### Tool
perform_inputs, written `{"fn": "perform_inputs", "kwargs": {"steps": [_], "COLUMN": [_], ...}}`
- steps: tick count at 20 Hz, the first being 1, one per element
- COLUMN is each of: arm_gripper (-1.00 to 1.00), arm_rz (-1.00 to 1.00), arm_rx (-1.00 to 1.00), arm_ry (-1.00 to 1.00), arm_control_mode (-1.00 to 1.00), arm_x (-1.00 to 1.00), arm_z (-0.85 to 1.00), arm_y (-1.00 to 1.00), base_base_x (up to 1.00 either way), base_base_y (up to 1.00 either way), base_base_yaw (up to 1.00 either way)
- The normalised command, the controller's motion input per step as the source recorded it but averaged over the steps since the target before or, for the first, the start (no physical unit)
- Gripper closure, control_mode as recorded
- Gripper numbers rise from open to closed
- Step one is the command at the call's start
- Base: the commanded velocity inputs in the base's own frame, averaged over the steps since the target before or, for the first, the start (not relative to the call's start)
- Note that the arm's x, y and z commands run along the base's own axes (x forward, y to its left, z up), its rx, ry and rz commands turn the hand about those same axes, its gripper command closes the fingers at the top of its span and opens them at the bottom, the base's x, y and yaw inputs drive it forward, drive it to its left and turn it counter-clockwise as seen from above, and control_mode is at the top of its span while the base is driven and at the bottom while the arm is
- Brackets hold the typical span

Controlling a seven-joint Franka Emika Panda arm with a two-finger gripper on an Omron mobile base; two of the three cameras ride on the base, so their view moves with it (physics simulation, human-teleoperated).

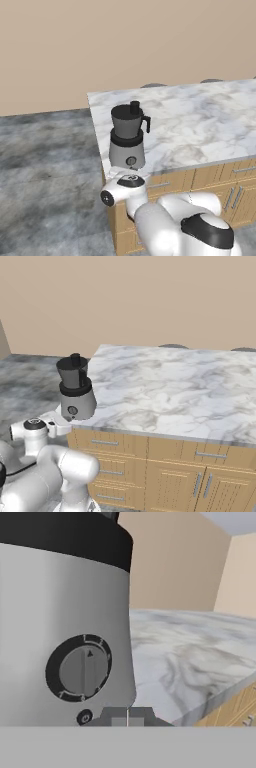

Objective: Grab the garlic and lime from the fridge, place them in the blender, close the lid, and turn on the blender to create a marinade.

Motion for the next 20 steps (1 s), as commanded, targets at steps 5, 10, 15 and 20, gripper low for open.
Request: {"fn": "perform_inputs", "kwargs": {"steps": [5, 10, 15, 20], "arm_gripper": [1.0, 1.0, 1.0, 1.0], "arm_rz": [0.08, 0.07, 0.11, 0.16], "arm_rx": [0.0, 0.0, 0.0, 0.0], "arm_ry": [0.0, 0.0, 0.0, 0.0], "arm_control_mode": [-1.0, -1.0, -1.0, -1.0], "arm_x": [0.32, 0.4, 0.05, -0.21], "arm_z": [-0.13, -0.22, -0.54, -0.2], "arm_y": [-0.44, -0.37, -0.36, -0.02], "base_base_x": [0.0, 0.0, 0.0, 0.0], "base_base_y": [0.0, 0.0, 0.0, 0.0], "base_base_yaw": [0.0, 0.0, 0.0, 0.0]}}
